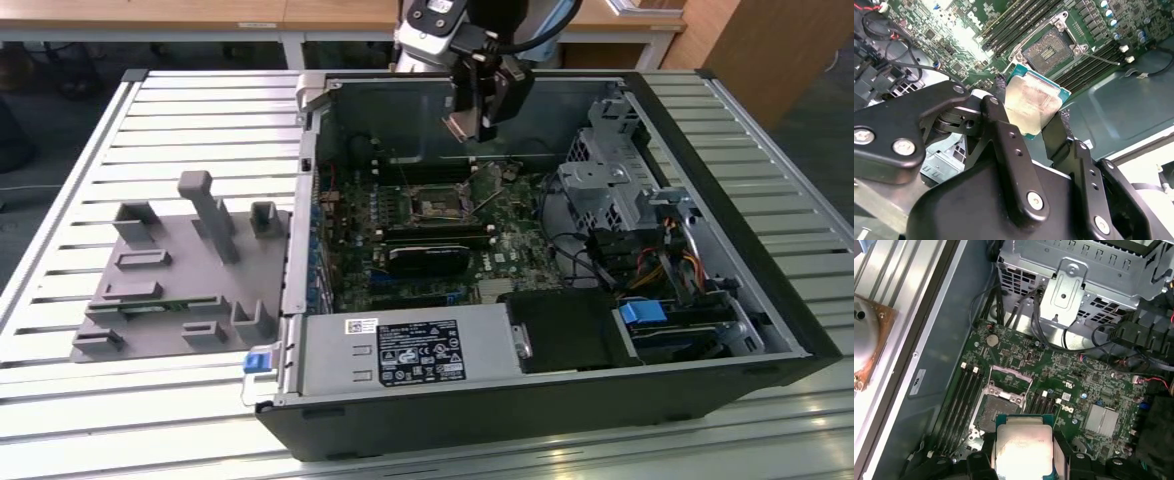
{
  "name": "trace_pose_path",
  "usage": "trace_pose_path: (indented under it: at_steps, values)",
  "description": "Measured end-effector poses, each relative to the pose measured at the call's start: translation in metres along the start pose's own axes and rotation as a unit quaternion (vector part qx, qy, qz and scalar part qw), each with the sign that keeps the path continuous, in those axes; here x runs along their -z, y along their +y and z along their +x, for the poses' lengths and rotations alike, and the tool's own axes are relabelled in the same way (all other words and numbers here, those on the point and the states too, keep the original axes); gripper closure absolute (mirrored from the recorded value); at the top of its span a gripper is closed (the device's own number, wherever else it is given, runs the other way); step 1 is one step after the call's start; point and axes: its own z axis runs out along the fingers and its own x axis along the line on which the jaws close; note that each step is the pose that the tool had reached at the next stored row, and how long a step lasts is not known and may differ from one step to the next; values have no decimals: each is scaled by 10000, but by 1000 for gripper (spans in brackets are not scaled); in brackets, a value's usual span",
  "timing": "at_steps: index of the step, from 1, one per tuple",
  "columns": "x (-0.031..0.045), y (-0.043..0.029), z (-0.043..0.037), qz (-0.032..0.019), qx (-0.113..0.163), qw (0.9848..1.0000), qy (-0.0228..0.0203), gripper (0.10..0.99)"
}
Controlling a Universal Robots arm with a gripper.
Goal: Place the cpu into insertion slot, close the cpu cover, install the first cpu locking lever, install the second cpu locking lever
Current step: 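Place the cpu into insertion slot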
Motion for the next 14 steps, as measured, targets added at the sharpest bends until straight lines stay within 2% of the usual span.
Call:
trace_pose_path:
  at_steps: [7, 14]
  values:
    - [-5, 0, 0, -6, -318, 9995, -28, 545]
    - [-11, -1, 1, -12, -632, 9980, -56, 545]
